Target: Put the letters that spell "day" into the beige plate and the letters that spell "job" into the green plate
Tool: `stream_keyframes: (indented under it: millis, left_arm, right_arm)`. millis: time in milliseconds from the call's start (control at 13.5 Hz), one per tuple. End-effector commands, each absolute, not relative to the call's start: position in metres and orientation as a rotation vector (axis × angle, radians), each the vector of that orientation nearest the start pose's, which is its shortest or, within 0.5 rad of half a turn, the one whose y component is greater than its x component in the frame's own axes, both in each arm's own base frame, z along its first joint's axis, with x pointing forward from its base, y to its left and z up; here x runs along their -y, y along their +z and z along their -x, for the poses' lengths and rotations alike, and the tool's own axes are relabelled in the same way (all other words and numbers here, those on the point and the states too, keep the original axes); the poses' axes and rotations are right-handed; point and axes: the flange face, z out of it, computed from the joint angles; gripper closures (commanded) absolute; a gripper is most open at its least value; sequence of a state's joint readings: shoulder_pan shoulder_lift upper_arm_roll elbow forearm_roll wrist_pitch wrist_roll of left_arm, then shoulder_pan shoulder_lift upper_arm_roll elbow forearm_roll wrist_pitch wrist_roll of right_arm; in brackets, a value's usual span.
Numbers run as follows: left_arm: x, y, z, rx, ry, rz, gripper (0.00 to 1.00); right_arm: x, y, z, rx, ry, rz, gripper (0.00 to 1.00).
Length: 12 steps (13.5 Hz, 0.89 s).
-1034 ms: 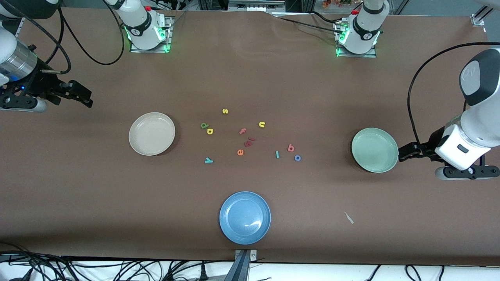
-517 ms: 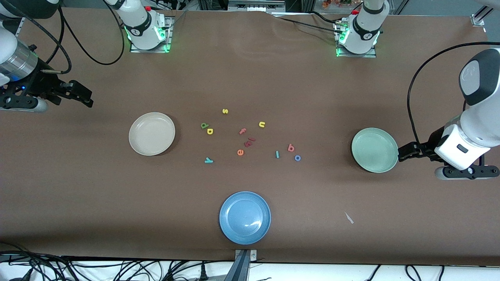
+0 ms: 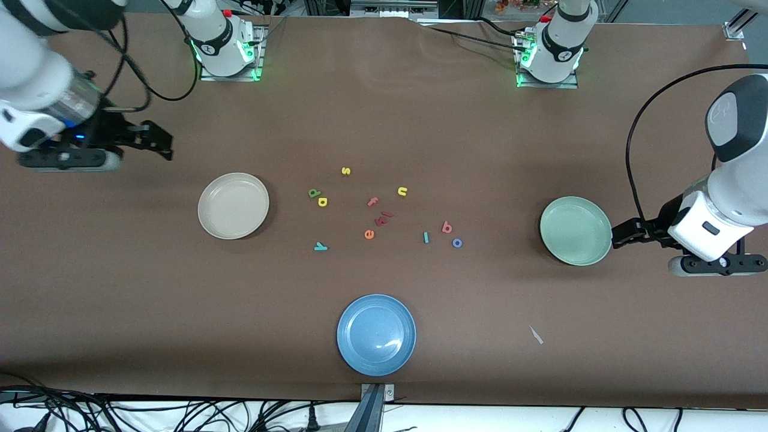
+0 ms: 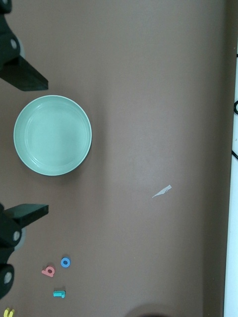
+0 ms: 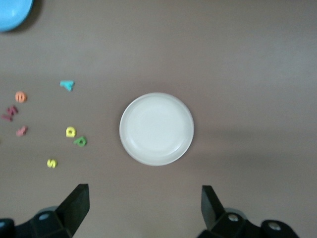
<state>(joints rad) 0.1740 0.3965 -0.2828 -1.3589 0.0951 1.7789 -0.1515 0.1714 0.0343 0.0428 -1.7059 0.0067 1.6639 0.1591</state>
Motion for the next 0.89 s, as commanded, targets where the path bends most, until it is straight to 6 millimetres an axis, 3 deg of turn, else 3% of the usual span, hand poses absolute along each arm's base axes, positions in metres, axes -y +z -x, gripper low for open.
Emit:
stream_keyframes:
  millis: [0, 148, 295, 517, 591, 812]
  left_arm:
    - [0.033, 0.515, -0.671, 0.059, -0.052, 3.18, 0.0]
    - [0.033, 0.515, -0.671, 0.059, -0.052, 3.18, 0.0]
    - [0.032, 0.514, -0.67, 0.071, -0.04, 3.181, 0.0]
    - [0.037, 0.51, -0.665, 0.066, 0.03, 3.177, 0.0]
    - [0.047, 0.494, -0.658, 0.059, 0.143, 3.165, 0.0]
    - [0.121, 0.422, -0.656, 0.141, 0.358, 3.128, 0.0]
  right_arm:
    - [-0.156, 0.501, -0.556, 0.156, 0.294, 3.157, 0.0]
    - [-0.197, 0.471, -0.556, 0.17, 0.328, 3.171, 0.0]
    - [-0.238, 0.44, -0.556, 0.014, 0.299, 3.194, 0.0]
    - [-0.283, 0.389, -0.557, -0.074, 0.269, 3.203, 0.0]
    - [-0.293, 0.374, -0.557, -0.07, 0.268, 3.204, 0.01]
    - [-0.318, 0.317, -0.56, -0.019, 0.247, 3.199, 0.22]
